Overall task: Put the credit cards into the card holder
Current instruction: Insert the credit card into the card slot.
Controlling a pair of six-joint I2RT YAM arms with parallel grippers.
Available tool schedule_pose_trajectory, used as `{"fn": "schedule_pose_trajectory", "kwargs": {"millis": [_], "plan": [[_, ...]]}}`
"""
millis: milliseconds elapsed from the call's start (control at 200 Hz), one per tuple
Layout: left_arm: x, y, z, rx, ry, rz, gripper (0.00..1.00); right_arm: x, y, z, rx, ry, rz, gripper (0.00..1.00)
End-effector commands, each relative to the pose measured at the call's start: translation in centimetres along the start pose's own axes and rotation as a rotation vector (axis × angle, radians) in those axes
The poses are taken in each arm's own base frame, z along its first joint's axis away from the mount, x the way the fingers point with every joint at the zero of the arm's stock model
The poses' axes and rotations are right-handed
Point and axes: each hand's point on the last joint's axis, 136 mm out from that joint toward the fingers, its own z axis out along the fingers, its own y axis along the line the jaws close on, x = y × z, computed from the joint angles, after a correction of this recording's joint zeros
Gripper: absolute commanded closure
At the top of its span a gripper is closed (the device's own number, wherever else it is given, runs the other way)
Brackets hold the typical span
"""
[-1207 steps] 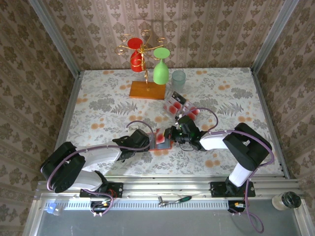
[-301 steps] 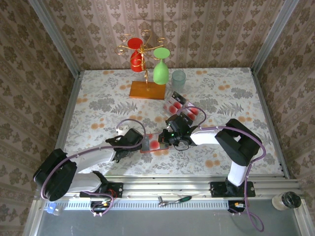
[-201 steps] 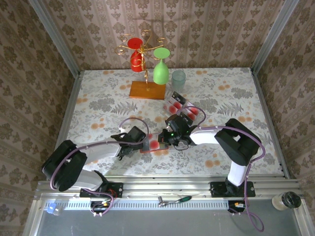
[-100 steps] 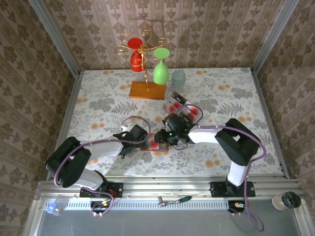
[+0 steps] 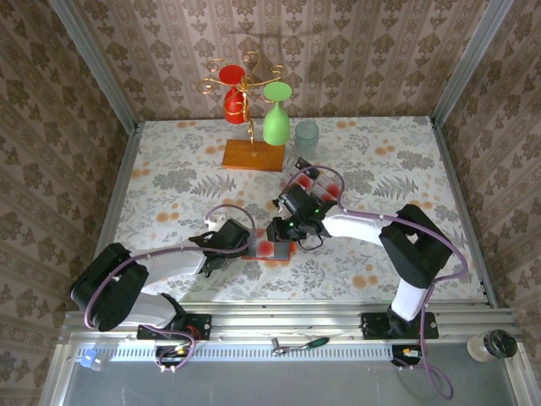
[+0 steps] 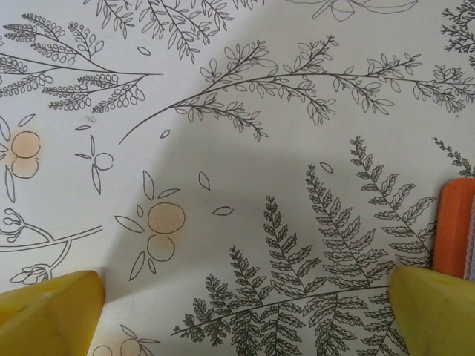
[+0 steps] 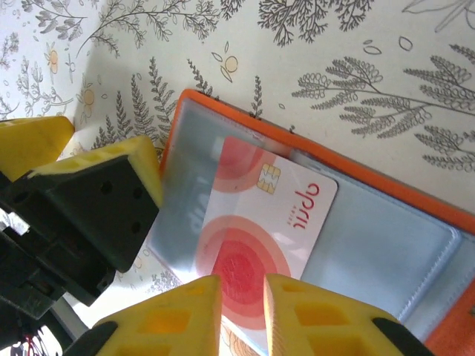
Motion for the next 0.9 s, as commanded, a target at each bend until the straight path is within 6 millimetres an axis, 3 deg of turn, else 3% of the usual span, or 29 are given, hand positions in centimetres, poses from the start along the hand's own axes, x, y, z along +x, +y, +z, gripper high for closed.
{"fn": "schedule_pose_trajectory", "kwargs": {"millis": [0, 235, 515, 710, 890], "plan": [[3.2, 0.8, 0.3, -0.01, 0.11, 0.026, 0.0, 1.8, -0.8, 1.6, 0.032, 0.093, -0.016, 0.8], [3.3, 0.3, 0.5, 0.002, 0.109, 0.032, 0.0, 3.1, -0.6, 3.9, 0.046, 0.146, -0.017, 0.86], [3.6, -0.4, 0.6, 0.01, 0.108, 0.039, 0.0, 2.7, 0.9, 5.5, 0.024, 0.165, -0.019, 0.87], [2.4, -0.7, -0.7, 0.031, 0.082, 0.04, 0.0, 1.6, 1.5, 2.6, 0.022, 0.113, -0.043, 0.86], [0.8, 0.1, -1.9, 0.047, 0.038, 0.01, 0.0, 0.6, 0.5, 0.2, 0.05, 0.059, -0.038, 0.84]]}}
